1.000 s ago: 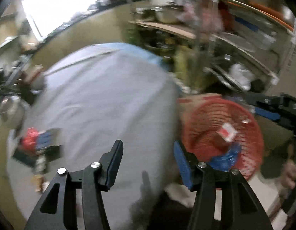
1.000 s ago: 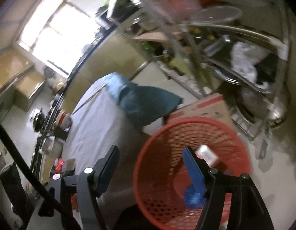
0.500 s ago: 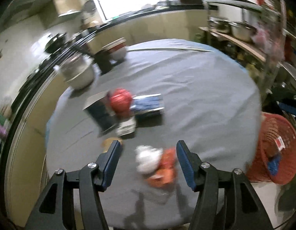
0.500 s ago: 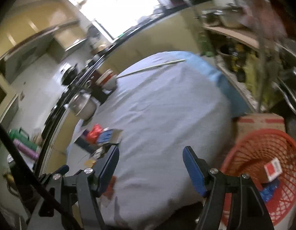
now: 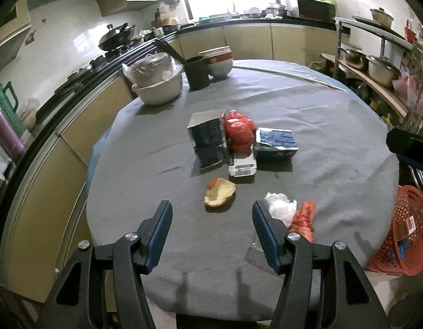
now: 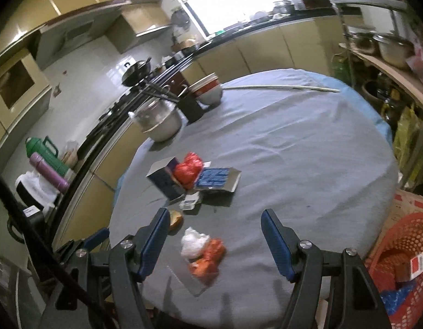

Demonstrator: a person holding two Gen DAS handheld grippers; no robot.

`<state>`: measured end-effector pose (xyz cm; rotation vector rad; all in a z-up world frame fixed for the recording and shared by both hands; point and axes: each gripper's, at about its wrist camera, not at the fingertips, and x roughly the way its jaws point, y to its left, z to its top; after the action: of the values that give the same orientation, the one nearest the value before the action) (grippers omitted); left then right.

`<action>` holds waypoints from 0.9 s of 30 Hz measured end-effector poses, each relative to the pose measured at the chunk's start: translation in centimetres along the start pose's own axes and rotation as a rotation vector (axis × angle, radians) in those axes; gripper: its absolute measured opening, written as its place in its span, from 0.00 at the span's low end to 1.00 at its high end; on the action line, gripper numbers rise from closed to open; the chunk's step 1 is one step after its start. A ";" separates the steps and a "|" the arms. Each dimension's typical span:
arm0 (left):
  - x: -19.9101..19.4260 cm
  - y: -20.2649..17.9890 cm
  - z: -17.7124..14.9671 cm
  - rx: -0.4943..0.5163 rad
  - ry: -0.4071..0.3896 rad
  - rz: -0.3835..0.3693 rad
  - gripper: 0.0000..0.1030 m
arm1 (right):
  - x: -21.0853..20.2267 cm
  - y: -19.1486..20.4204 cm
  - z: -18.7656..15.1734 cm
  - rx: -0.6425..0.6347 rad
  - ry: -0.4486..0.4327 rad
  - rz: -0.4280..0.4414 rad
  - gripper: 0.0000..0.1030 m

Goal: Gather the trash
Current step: 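Return both tools to the table and grasp the white tissue with the left tool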

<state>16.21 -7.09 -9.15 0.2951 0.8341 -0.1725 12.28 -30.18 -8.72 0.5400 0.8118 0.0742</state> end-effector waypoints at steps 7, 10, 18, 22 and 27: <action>0.5 1.4 -0.8 -0.029 0.012 0.009 0.60 | 1.7 2.7 -0.7 -0.061 0.045 0.026 0.70; 0.9 1.9 -1.0 -0.040 0.024 0.011 0.60 | 2.4 3.6 -1.1 -0.079 0.064 0.039 0.69; 2.8 4.8 -2.0 -0.118 0.091 -0.064 0.61 | 4.2 3.1 -2.2 -0.065 0.112 0.038 0.59; 3.4 5.4 -2.3 -0.165 0.125 -0.168 0.65 | 4.7 0.8 -2.8 -0.007 0.131 0.012 0.59; 4.7 3.6 -1.6 -0.186 0.170 -0.307 0.67 | 4.9 -1.8 -3.6 0.052 0.146 -0.015 0.59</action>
<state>19.15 -3.35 -12.96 0.0045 1.0546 -0.3579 12.83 -28.90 -14.92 0.5821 0.9618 0.0800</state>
